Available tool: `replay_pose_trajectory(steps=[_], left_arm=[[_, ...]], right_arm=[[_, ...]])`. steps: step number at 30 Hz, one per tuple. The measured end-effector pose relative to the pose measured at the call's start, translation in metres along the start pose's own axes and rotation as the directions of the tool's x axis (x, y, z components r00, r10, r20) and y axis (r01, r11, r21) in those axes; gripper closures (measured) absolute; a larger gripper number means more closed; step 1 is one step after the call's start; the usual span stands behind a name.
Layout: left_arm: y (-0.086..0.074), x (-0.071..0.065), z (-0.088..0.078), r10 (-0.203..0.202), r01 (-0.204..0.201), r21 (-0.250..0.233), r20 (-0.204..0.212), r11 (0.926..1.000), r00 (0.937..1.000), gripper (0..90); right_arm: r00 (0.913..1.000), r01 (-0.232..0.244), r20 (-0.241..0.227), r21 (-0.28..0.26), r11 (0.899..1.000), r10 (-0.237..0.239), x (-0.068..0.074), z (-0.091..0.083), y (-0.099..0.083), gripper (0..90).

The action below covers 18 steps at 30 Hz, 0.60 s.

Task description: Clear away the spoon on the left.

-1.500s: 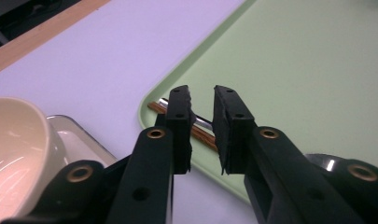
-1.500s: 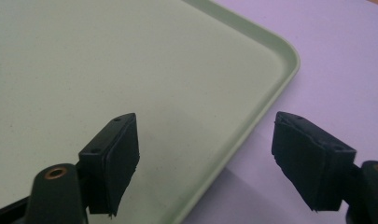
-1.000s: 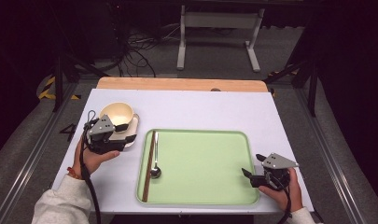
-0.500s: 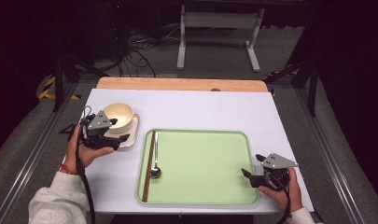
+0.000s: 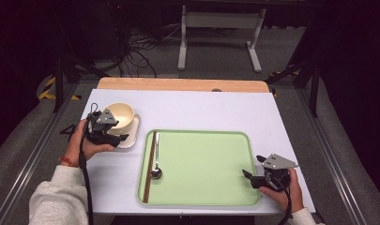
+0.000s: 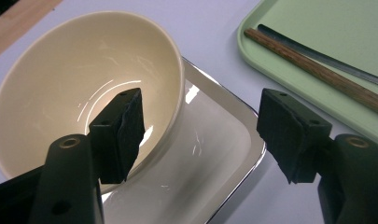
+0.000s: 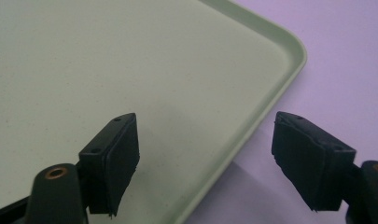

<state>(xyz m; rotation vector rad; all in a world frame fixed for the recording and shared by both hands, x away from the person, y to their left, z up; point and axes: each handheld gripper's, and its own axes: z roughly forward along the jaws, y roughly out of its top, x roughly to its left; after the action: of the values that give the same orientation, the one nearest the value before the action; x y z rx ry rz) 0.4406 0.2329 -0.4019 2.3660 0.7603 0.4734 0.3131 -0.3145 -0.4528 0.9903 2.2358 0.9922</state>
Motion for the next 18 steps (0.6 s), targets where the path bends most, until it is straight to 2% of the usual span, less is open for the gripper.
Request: replay_pose_trajectory(steps=[5,7,12,14,15,18], left_arm=[[0.005,0.003,0.010,-0.004,0.005,0.035,-0.016,0.9994,0.9999,36.7],[0.006,0.005,0.015,-0.006,0.006,0.045,-0.001,0.9990,1.0000,39.3],[0.007,0.009,0.026,0.005,-0.003,0.083,-0.027,0.9966,0.9996,42.9],[0.007,0.011,0.030,0.010,-0.008,0.096,-0.016,0.9954,0.9998,45.6],[0.006,0.013,0.031,-0.001,0.002,0.100,-0.015,0.9950,0.9999,46.2],[0.003,0.019,0.034,-0.016,0.014,0.086,0.015,0.9962,0.9998,52.0]], right_arm=[[1.0000,0.000,0.000,0.000,1.000,0.000,0.000,0.001,0.000,23.5],[1.0000,-0.005,0.000,0.001,1.000,0.005,-0.001,0.001,0.000,23.5],[0.9999,-0.015,0.001,0.005,1.000,0.015,-0.002,0.003,0.000,23.5],[0.9999,-0.012,-0.001,0.009,1.000,0.012,-0.002,0.003,0.000,23.5],[1.0000,-0.010,0.000,0.011,1.000,0.010,-0.002,0.004,0.000,23.5],[0.9999,-0.016,-0.004,0.015,1.000,0.016,-0.003,0.005,-0.001,23.5]])
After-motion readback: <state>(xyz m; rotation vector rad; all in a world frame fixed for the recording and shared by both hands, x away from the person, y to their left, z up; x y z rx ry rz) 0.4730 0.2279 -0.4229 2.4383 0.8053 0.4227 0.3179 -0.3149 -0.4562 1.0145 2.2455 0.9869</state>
